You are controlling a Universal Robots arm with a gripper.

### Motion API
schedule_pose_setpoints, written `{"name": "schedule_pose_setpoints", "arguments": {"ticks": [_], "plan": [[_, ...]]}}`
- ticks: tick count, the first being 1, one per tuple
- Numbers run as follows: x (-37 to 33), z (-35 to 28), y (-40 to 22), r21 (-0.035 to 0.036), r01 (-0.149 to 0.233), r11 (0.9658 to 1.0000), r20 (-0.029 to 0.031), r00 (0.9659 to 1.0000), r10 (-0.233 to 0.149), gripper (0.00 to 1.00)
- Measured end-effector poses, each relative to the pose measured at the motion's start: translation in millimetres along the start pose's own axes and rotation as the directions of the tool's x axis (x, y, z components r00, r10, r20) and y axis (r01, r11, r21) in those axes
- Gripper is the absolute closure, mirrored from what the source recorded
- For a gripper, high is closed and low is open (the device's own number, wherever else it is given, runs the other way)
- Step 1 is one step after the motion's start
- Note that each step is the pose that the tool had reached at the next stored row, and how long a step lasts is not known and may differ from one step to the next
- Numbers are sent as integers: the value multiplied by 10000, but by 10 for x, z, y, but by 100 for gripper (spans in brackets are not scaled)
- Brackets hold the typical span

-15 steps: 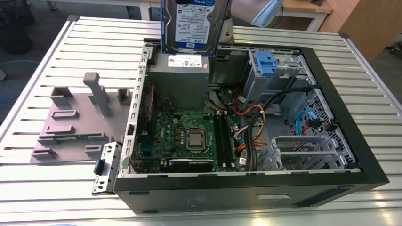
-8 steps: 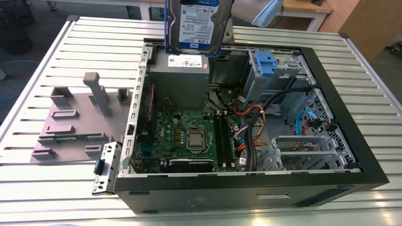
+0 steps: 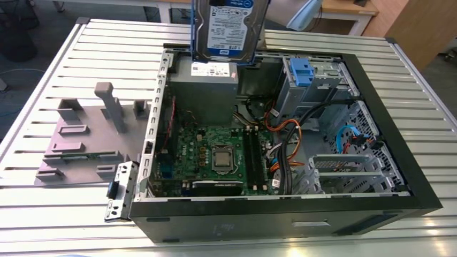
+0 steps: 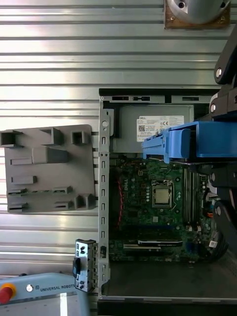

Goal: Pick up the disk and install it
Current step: 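Pick up the disk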

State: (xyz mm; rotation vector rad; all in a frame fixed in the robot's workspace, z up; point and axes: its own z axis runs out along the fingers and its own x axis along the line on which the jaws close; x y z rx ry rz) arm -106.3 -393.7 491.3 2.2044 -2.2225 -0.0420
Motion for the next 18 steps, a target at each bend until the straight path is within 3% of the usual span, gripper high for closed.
{"name": "schedule_pose_setpoints", "arguments": {"ticks": [18], "plan": [[-1,4,-154,0,0,10000,0,10000,0,64]]}}
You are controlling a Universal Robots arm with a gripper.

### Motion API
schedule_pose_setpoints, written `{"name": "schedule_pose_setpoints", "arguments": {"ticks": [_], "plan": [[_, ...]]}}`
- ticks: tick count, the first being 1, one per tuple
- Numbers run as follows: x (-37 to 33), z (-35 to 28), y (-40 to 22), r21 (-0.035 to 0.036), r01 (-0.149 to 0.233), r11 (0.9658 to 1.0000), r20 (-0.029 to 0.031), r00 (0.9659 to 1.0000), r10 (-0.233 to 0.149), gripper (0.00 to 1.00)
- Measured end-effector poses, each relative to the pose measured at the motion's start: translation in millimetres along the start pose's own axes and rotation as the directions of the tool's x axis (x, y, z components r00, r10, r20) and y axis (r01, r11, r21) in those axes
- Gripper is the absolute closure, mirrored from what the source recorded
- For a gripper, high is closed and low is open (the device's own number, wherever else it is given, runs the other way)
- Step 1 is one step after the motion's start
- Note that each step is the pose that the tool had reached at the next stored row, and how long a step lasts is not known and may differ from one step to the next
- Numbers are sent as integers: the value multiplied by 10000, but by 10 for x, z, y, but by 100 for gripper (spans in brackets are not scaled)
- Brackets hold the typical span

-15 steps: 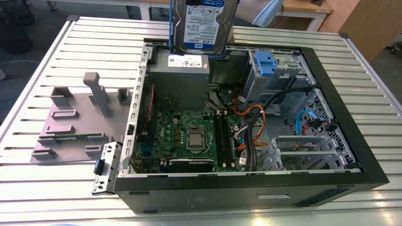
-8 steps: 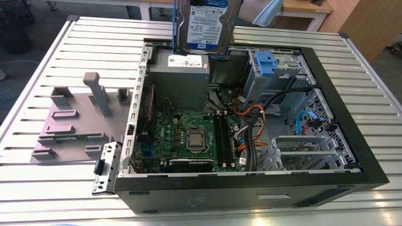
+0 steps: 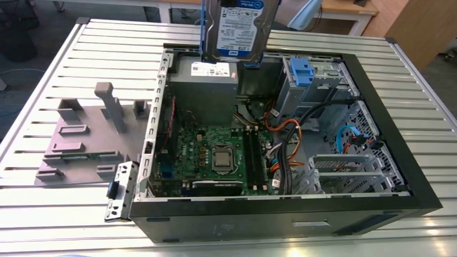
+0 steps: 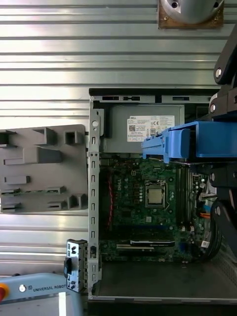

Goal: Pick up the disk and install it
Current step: 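Pick up the disk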

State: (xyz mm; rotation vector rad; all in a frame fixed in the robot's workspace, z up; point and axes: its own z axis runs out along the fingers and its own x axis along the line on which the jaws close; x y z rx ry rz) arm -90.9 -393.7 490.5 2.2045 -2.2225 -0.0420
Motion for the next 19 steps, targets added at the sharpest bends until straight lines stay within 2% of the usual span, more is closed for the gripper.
{"name": "schedule_pose_setpoints", "arguments": {"ticks": [19], "plan": [[-1,4,-159,0,0,10000,0,10000,0,64]]}}
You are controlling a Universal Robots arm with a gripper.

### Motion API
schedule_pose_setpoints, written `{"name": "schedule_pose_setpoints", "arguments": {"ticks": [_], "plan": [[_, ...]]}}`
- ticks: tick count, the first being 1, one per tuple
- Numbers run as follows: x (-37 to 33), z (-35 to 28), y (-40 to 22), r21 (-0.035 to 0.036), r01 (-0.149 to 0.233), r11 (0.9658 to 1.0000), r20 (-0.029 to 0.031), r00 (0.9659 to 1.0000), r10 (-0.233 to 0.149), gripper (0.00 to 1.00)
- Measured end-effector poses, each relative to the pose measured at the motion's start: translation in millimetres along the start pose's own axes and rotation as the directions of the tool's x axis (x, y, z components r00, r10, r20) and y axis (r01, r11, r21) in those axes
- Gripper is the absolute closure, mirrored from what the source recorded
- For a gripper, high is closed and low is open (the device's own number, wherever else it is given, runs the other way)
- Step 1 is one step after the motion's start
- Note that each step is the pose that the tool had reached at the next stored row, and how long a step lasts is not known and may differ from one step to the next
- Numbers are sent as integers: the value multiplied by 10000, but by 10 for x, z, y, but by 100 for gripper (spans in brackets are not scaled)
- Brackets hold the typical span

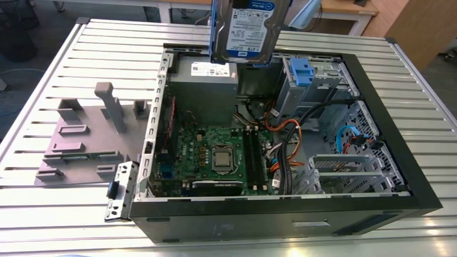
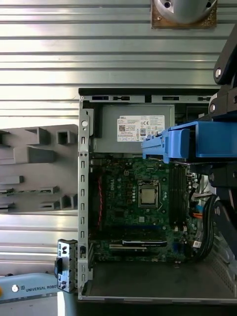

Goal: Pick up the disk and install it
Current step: 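Pick up the disk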

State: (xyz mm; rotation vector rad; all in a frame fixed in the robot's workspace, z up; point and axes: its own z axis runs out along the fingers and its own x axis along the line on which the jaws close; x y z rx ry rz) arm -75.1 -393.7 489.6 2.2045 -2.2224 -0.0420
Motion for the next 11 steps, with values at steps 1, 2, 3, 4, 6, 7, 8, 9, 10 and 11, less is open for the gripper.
{"name": "schedule_pose_setpoints", "arguments": {"ticks": [1,2,3,4,6,7,8,9,10,11], "plan": [[0,0,-7,0,-1,10000,0,10000,1,64],[0,0,-14,0,-1,10000,-1,10000,1,64],[0,1,-22,0,0,10000,0,10000,0,64],[0,1,-29,0,-1,10000,0,10000,1,64],[0,1,-44,0,0,10000,0,10000,0,64],[0,2,-51,0,-1,10000,0,10000,1,64],[-1,2,-59,0,-1,10000,0,10000,1,64],[-1,2,-67,0,-1,10000,0,10000,1,64],[-1,2,-75,0,-1,10000,0,10000,1,64],[-1,2,-82,0,-1,10000,-1,10000,1,64]]}}
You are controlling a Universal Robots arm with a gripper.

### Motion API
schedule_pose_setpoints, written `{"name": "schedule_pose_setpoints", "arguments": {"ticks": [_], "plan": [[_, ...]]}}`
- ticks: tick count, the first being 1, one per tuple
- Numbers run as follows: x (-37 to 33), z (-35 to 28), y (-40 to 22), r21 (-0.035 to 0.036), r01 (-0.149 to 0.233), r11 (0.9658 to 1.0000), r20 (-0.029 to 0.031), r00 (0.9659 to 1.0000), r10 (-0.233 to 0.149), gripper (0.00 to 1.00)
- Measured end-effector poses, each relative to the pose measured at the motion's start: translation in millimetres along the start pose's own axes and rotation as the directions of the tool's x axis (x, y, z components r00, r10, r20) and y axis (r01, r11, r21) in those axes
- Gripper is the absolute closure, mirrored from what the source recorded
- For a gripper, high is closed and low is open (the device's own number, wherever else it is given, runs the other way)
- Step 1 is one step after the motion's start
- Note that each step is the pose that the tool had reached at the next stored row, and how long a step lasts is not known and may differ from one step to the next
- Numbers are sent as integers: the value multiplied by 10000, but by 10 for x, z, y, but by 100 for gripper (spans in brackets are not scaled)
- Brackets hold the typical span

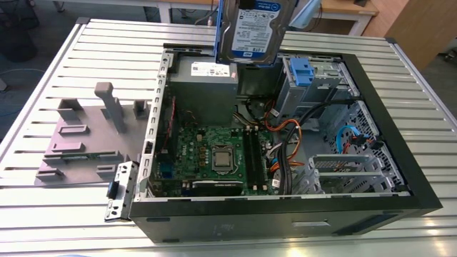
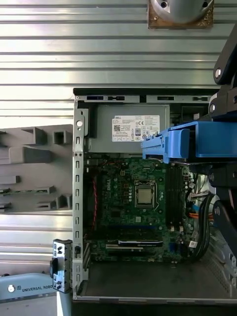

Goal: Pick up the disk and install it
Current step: 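Pick up the disk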

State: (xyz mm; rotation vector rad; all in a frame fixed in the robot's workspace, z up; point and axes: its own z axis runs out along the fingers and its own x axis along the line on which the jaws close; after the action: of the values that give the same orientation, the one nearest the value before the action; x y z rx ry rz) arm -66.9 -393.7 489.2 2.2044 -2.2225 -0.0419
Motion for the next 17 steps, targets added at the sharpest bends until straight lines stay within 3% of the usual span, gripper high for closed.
{"name": "schedule_pose_setpoints", "arguments": {"ticks": [17], "plan": [[-1,5,-128,0,1,10000,1,10000,-1,64]]}}
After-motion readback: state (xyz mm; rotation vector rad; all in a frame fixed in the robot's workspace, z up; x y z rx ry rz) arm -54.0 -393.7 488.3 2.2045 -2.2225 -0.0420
